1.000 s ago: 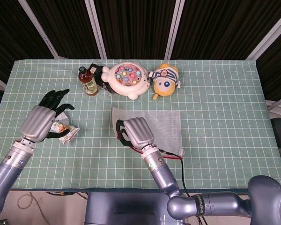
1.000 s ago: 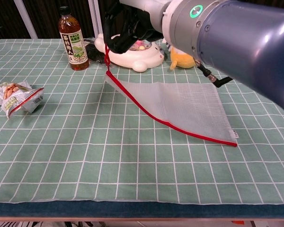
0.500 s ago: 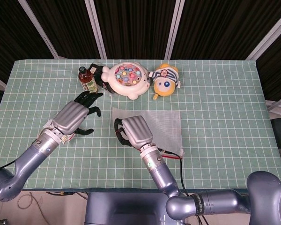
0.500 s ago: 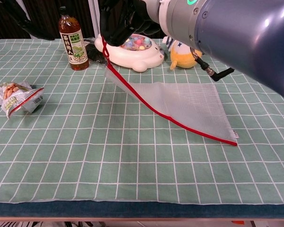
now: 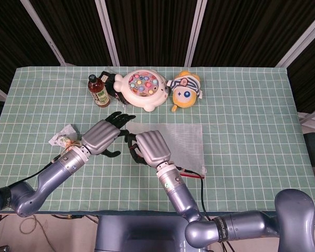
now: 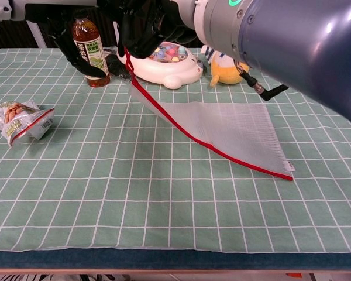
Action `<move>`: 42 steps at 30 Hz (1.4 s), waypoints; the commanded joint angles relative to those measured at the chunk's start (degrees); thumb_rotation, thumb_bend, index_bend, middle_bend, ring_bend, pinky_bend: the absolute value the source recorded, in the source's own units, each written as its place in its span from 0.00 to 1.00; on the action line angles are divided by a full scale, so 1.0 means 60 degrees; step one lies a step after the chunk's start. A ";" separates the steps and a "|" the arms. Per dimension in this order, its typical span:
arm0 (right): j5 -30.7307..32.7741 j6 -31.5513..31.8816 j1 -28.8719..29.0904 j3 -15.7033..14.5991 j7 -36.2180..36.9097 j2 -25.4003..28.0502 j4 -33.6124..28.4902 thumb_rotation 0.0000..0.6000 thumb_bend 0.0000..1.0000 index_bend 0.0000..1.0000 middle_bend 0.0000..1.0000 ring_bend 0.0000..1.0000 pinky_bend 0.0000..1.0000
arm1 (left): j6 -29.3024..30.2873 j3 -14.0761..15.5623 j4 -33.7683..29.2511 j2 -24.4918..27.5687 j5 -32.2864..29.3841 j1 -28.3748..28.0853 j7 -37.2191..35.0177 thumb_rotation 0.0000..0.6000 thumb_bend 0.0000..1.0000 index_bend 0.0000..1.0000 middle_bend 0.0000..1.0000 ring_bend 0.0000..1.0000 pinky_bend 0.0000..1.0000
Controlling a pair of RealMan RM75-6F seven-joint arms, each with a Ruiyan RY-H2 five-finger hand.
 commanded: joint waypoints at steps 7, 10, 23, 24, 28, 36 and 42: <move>0.0065 0.0107 0.0122 -0.0128 0.0133 0.0064 -0.0017 1.00 0.60 0.62 1.00 1.00 0.98 | 0.0078 0.0284 0.0287 -0.0334 -0.0089 -0.0113 -0.0004 1.00 0.24 0.50 0.04 0.00 0.00; 0.0075 0.0155 0.0162 -0.0177 0.0163 0.0069 -0.0037 1.00 0.60 0.62 1.00 1.00 0.98 | 0.0118 0.0344 0.0369 -0.0462 -0.0110 -0.0163 0.0019 1.00 0.25 0.50 0.04 0.00 0.00; 0.0124 0.0362 0.0304 -0.0325 0.0223 0.0115 -0.0111 1.00 0.60 0.63 1.00 1.00 0.98 | 0.0268 0.0506 0.0526 -0.1074 -0.0257 -0.0389 0.0029 1.00 0.28 0.52 0.04 0.00 0.00; 0.0133 0.0371 0.0307 -0.0330 0.0228 0.0121 -0.0116 1.00 0.60 0.63 1.00 1.00 0.98 | 0.0280 0.0513 0.0530 -0.1103 -0.0268 -0.0396 0.0031 1.00 0.30 0.52 0.04 0.00 0.00; 0.0150 0.0405 0.0331 -0.0346 0.0265 0.0143 -0.0115 1.00 0.60 0.63 1.00 1.00 0.98 | 0.0334 0.0556 0.0565 -0.1207 -0.0313 -0.0429 0.0069 1.00 0.33 0.54 0.04 0.00 0.00; 0.0178 0.0435 0.0373 -0.0411 0.0362 0.0151 -0.0095 1.00 0.61 0.63 1.00 1.00 0.98 | 0.0469 0.0613 0.0643 -0.1313 -0.0410 -0.0441 0.0056 1.00 0.34 0.55 0.04 0.00 0.00; 0.0183 0.0457 0.0403 -0.0475 0.0407 0.0140 -0.0088 1.00 0.61 0.63 1.00 1.00 0.98 | 0.0549 0.0645 0.0660 -0.1390 -0.0434 -0.0448 -0.0010 1.00 0.34 0.55 0.04 0.00 0.00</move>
